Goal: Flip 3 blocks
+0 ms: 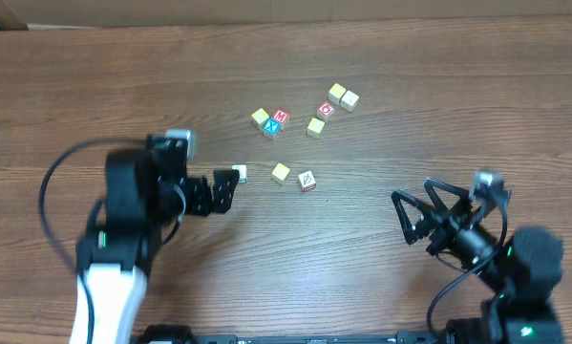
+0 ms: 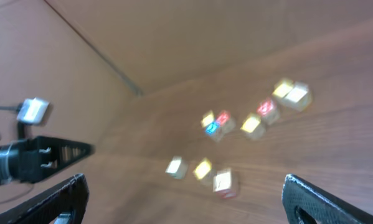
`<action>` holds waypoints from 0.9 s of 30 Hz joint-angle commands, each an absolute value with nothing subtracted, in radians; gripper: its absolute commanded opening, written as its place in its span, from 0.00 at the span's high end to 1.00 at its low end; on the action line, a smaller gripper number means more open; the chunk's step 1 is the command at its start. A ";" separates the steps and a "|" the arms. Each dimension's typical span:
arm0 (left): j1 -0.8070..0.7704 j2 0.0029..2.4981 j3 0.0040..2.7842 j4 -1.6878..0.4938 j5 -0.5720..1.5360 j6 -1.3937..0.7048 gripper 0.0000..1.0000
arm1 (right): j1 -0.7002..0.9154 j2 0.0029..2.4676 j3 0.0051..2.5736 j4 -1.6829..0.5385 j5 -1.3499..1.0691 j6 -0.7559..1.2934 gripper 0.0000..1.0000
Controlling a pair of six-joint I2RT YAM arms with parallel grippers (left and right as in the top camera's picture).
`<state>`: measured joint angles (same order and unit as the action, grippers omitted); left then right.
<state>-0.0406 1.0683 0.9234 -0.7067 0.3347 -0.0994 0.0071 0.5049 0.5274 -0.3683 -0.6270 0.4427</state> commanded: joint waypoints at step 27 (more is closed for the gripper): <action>-0.094 1.516 1.222 -0.950 0.415 -0.116 0.00 | 0.070 1.247 1.005 -1.204 -0.599 0.189 0.00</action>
